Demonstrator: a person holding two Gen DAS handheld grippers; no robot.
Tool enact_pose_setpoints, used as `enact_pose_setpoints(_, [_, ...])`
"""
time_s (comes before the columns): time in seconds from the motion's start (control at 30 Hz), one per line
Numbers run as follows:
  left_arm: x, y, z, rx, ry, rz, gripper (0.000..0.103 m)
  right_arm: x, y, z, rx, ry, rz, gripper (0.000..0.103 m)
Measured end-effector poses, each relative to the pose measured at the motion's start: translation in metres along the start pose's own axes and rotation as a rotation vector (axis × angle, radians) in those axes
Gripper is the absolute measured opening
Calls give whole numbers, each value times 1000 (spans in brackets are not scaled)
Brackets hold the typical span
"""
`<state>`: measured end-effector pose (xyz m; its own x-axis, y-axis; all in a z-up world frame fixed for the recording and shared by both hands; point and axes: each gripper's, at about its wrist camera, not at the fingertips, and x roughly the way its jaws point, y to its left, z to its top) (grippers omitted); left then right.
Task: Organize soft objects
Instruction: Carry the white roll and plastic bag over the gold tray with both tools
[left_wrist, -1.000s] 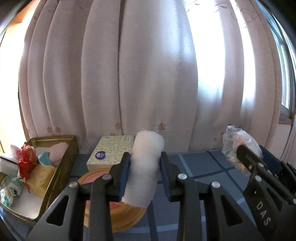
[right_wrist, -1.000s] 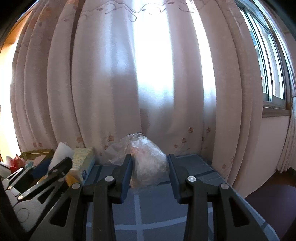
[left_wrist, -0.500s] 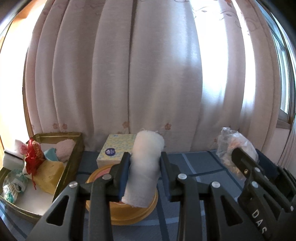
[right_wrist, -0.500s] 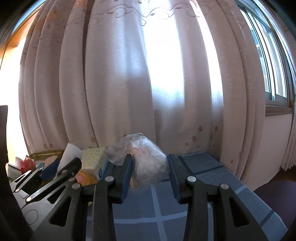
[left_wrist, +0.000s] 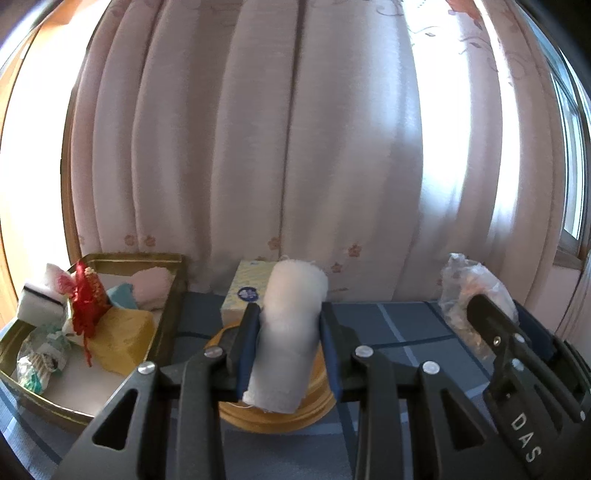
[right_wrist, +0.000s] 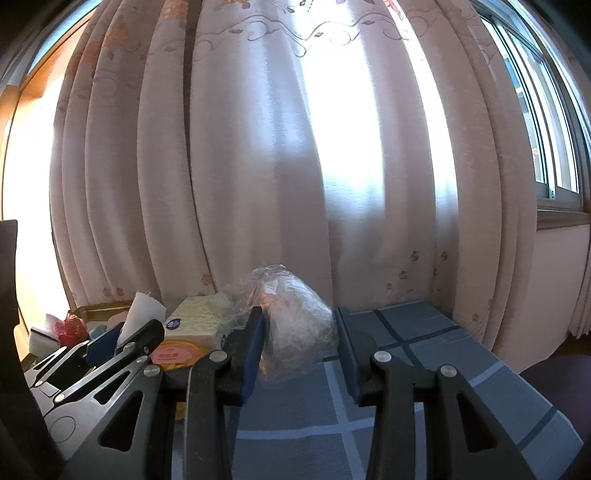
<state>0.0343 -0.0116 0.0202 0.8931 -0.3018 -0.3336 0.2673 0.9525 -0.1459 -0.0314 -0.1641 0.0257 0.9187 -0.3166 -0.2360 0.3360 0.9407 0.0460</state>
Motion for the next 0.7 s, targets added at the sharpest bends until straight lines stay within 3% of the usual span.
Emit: enact_pose_setpoints(0.7, [-22,45,-5,-15,-38,44,31,-13,22,-4,-2,-26,46,41])
